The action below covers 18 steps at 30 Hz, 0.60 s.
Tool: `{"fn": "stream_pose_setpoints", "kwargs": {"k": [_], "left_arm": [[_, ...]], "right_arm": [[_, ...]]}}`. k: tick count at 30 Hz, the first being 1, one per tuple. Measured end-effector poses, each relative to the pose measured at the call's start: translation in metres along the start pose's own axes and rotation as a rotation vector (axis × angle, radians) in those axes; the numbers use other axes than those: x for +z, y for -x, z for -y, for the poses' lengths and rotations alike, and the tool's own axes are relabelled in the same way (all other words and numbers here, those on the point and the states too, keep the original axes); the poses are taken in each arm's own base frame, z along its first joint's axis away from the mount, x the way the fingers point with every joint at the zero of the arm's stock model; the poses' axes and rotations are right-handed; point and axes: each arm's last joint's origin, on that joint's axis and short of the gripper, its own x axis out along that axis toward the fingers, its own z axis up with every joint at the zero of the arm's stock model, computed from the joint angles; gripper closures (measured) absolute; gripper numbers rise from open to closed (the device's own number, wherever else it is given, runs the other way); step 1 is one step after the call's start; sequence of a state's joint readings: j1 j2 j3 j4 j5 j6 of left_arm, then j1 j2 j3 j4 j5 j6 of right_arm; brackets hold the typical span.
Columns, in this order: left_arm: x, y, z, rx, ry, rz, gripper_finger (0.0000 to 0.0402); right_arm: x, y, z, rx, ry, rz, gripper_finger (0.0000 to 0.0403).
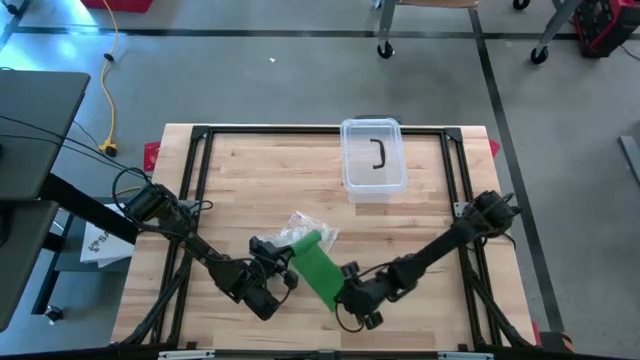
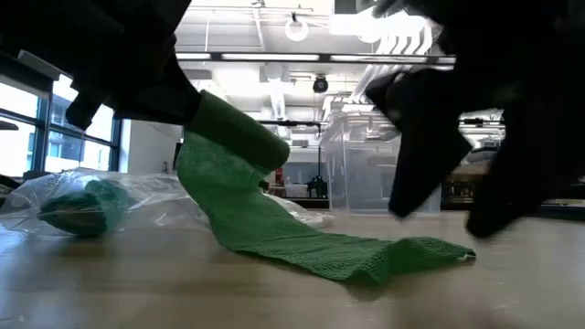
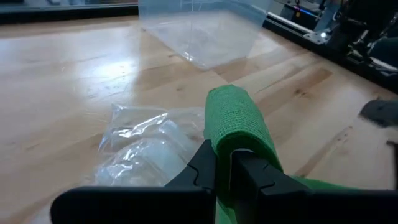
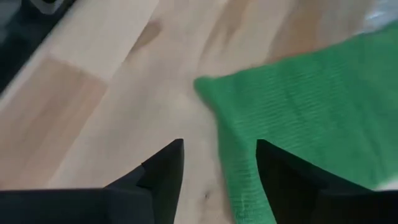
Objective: Roll bandage
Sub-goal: Roll the green bandage
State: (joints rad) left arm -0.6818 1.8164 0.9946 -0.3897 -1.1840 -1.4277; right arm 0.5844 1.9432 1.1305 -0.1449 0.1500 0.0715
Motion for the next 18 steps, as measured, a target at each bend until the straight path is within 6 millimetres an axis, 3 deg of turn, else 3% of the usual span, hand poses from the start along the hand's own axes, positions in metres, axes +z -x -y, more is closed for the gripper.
{"fn": "stream_pose_setpoints", "kwargs": {"k": [5,10,13,18], "left_arm": [[-0.001,0.0,-0.001,-0.002,0.023,0.001,0.0385],[0.0,0.0,0.002,-0.014,0.01,0.01,0.0384],[0.0,-0.001,0.002,-0.012,-0.013,0.011,0.0384],[0.002,-0.009,0.0,0.008,-0.012,-0.014,0.0388]], "right_arm": [[-0.007,-0.017,0.012,0.051,0.024,-0.042,0.0246],[-0.013,-0.024,0.014,0.055,-0.035,-0.085,0.032],[-0.012,-0.021,0.006,0.058,-0.069,-0.083,0.0383],[-0.011,0.001,-0.02,0.063,-0.152,-0.095,0.0396]]}}
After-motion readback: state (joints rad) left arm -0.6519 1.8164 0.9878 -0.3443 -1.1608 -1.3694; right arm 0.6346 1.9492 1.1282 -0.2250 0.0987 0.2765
